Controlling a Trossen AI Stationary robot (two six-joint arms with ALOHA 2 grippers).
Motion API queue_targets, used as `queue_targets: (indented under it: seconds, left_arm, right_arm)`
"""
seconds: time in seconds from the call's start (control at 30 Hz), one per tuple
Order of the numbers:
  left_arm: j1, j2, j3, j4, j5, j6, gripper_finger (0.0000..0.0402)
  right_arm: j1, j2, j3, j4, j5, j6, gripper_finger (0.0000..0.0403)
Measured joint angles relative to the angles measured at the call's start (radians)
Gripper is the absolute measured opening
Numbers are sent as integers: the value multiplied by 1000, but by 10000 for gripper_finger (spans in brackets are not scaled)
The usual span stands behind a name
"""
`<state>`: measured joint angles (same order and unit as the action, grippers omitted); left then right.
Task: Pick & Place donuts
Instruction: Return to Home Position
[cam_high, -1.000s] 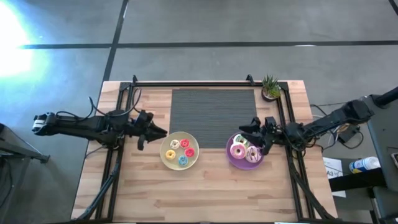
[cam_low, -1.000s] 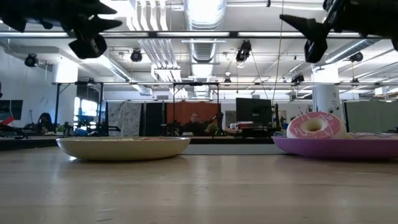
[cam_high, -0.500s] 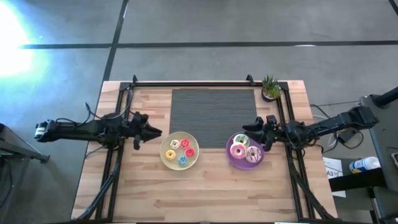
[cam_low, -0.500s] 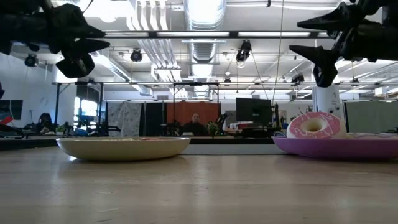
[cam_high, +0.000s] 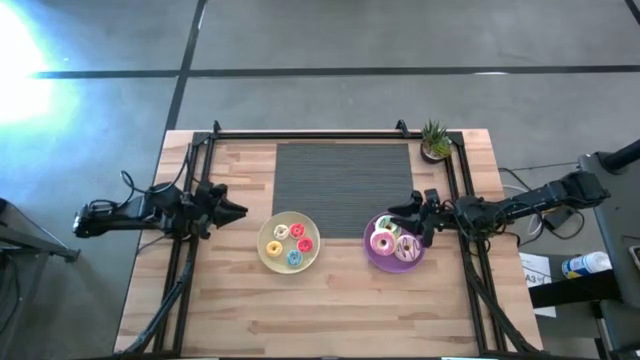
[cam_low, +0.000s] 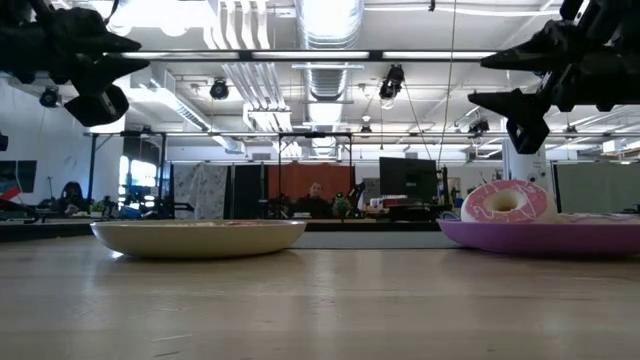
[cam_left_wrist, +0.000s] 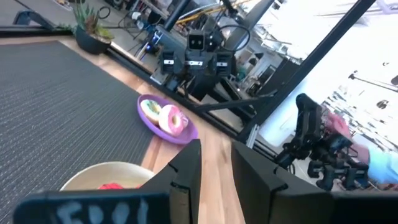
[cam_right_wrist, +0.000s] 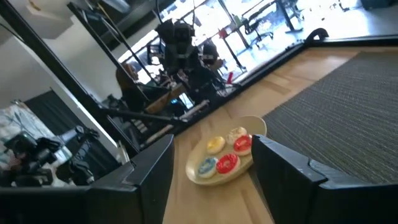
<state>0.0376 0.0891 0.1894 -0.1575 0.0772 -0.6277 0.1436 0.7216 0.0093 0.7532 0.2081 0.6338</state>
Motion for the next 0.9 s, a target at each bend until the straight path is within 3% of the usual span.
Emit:
queue_targets:
  seconds: [0.27, 0.5, 0.9]
  left_arm:
    - [0, 5, 0, -1, 0, -1, 62]
    - [-6, -88, -65, 15, 0, -1, 62]
    - [-83, -88, -172, 165, -26, -2, 62]
  right_arm:
    - [0, -41, 0, -26, 0, 1, 206]
    - [0, -175, 0, -71, 0, 2, 206]
    - [0, -372, 0, -72, 1, 2, 206]
